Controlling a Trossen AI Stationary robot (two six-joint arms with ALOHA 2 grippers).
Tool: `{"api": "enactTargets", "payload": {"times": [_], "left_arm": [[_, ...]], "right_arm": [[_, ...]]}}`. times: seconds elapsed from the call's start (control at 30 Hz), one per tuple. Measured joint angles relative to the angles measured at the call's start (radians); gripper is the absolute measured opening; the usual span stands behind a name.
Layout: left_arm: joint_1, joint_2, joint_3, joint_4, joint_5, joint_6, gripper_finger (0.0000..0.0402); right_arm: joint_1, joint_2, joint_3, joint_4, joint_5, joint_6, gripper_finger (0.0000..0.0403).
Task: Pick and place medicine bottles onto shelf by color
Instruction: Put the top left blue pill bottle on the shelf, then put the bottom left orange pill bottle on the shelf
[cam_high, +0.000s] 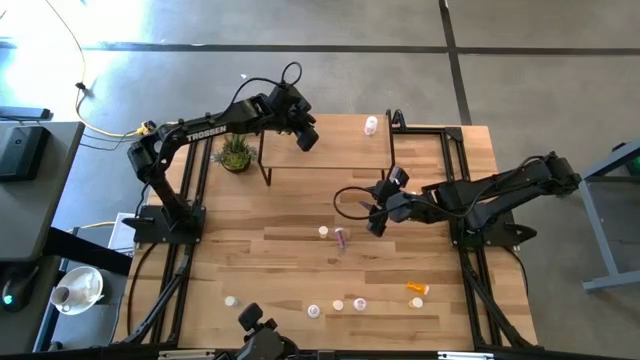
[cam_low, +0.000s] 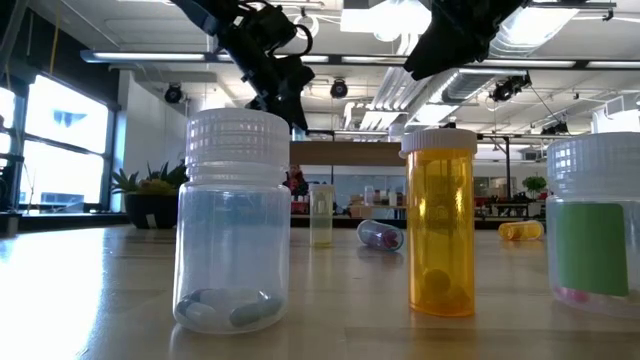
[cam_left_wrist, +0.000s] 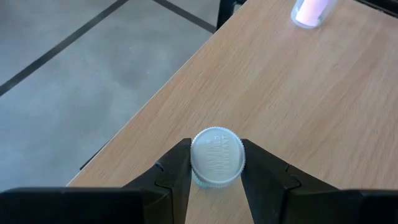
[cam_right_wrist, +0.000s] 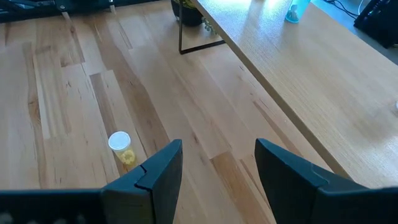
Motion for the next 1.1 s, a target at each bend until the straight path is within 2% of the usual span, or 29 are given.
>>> {"api": "enactTargets", "payload": {"times": [0.2,0.5,0.73,0.83,1.1], "left_arm": [[0.0,0.0,0.0,-0.002,0.0,0.0,0.0118],[0.0,0.004,-0.002,0.019,0.0,0.002,0.0175],[0.0,0.004,0.007,0.024,0.0,0.002,0.019],[0.0,0.004,0.039,0.011,0.0,0.016,0.0189],[0.0,0.003,0.196,-0.181,0.001,0.018,0.019]], "right_arm": [[0.0,0.0,0.0,-0.002,0.0,0.0,0.0193],[0.0,0.0,0.0,-0.003,0.0,-0.002,0.0193],[0.0,0.0,0.0,-0.003,0.0,0.007,0.0193],[0.0,0.0,0.0,-0.011,0.0,0.026,0.0193],[0.0,0.0,0.0,-0.043,-0.007,0.045,0.0193]]}}
